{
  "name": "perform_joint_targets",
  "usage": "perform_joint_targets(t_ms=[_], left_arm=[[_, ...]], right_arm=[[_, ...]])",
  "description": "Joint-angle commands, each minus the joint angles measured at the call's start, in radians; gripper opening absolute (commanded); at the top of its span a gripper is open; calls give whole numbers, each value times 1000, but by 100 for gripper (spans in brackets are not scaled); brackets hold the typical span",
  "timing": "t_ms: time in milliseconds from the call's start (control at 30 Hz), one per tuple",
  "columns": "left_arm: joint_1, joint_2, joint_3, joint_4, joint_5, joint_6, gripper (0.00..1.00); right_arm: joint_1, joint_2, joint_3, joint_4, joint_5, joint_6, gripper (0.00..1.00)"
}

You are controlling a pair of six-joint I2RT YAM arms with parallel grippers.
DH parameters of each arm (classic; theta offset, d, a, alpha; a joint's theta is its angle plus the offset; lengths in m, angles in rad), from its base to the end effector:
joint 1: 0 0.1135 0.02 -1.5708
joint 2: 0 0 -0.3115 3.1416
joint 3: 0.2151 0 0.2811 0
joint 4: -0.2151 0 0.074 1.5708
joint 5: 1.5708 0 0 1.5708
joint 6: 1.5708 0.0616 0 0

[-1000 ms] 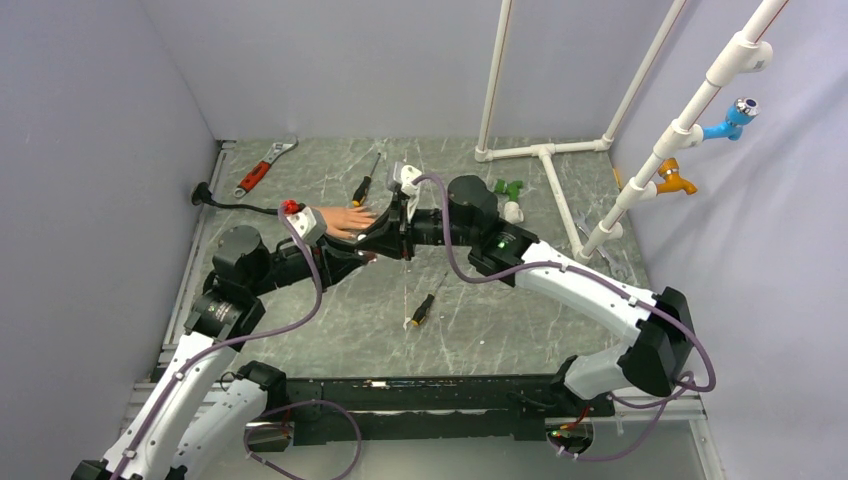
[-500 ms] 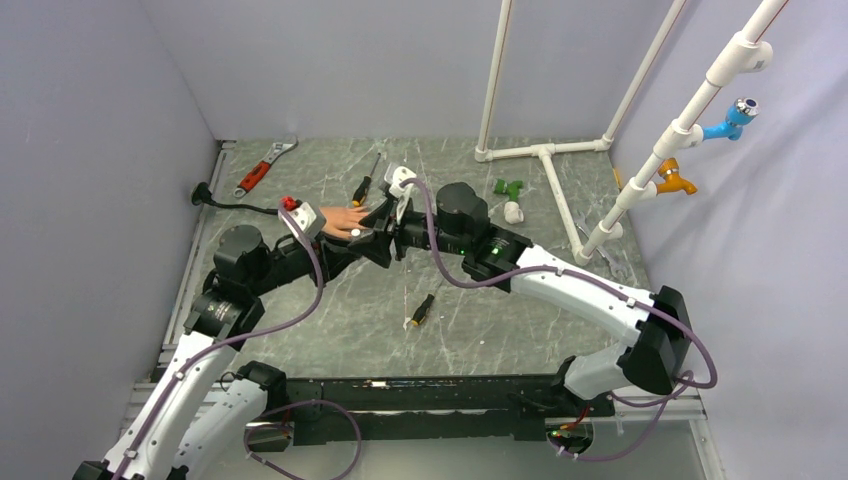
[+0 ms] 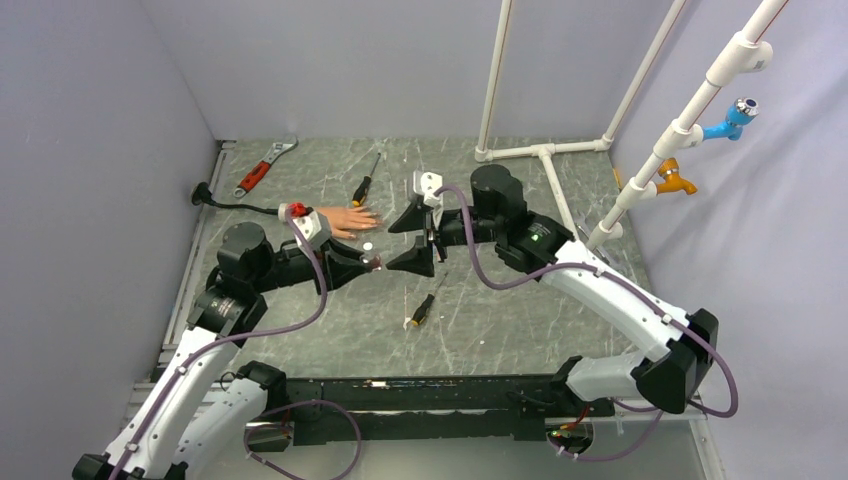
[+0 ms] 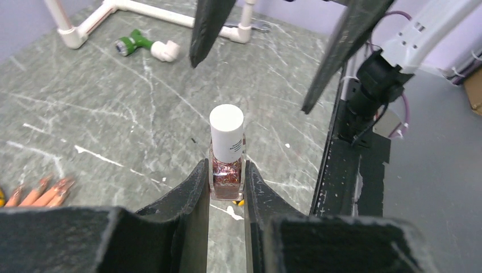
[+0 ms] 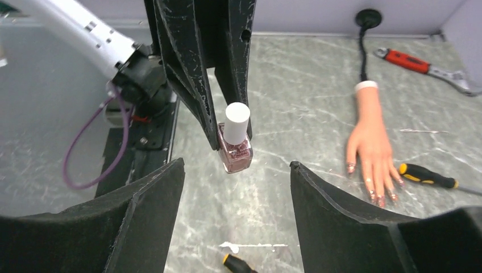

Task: Paint the nails
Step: Screw the nail polish bottle.

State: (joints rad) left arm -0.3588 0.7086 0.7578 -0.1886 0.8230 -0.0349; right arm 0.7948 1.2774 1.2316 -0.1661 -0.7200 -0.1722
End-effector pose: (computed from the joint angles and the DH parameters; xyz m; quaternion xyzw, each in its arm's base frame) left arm 0.1429 -0.1018 0.3735 0.3705 0.6403 -0.4136 0.5307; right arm 0.1984 0.2601 0.4337 -0.5344 0.5417 0.4410 0.4759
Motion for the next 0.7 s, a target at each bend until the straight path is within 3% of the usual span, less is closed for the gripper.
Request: perform_joint_targets(t_ms=[0, 667], left_arm=[[-26, -4, 32, 47, 103, 65, 0], [-57, 23, 41, 26, 136, 93, 0]], right_arm=[[-24, 51, 107, -221, -168, -154, 69], [-22, 128, 141, -238, -250, -141, 62]])
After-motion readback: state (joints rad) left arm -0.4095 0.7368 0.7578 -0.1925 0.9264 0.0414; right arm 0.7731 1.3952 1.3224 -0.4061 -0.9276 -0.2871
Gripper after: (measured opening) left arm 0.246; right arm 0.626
